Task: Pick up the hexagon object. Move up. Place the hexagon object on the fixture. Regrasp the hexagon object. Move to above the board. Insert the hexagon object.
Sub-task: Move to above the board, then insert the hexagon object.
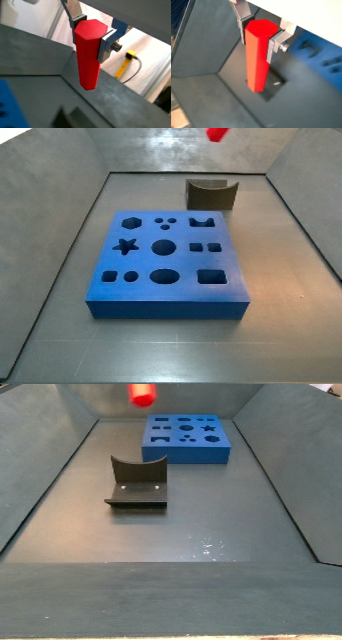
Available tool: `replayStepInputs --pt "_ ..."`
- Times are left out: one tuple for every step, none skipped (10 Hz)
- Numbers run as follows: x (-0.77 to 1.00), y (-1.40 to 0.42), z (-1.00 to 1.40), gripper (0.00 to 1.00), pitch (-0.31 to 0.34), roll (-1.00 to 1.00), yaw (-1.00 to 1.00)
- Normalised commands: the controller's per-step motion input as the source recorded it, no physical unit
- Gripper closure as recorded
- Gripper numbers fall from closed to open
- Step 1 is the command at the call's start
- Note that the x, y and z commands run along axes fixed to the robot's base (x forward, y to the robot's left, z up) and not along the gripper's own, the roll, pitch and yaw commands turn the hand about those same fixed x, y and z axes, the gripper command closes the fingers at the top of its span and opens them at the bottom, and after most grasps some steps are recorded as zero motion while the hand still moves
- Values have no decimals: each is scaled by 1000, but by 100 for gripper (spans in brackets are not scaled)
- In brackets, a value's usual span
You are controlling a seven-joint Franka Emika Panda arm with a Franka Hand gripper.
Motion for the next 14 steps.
replayStepInputs --pt "-1000 -953 541 100 -91 -1000 -71" --pt "-1000 -943 552 100 -96 -1000 -79" --pt "-993 -882 529 100 -94 -1000 -87" --pt "-808 -691 419 100 -91 -1000 -93" --pt "-450 -326 213 100 -88 -1000 -98" --pt "-263 -165 103 100 -77 -1000 -101" --pt "-149 -74 63 100 -68 -1000 -102" --pt "-119 -47 42 100 -72 -1000 -106" --pt "-90 12 14 100 -81 -985 -93" --pt "-79 25 9 100 -79 -827 -77" --pt "-67 28 2 100 -66 -523 -37" --pt "-56 20 2 100 -57 -395 -30" --pt "-34 12 0 100 -33 -227 -20" --pt "37 -97 -129 100 -19 0 0"
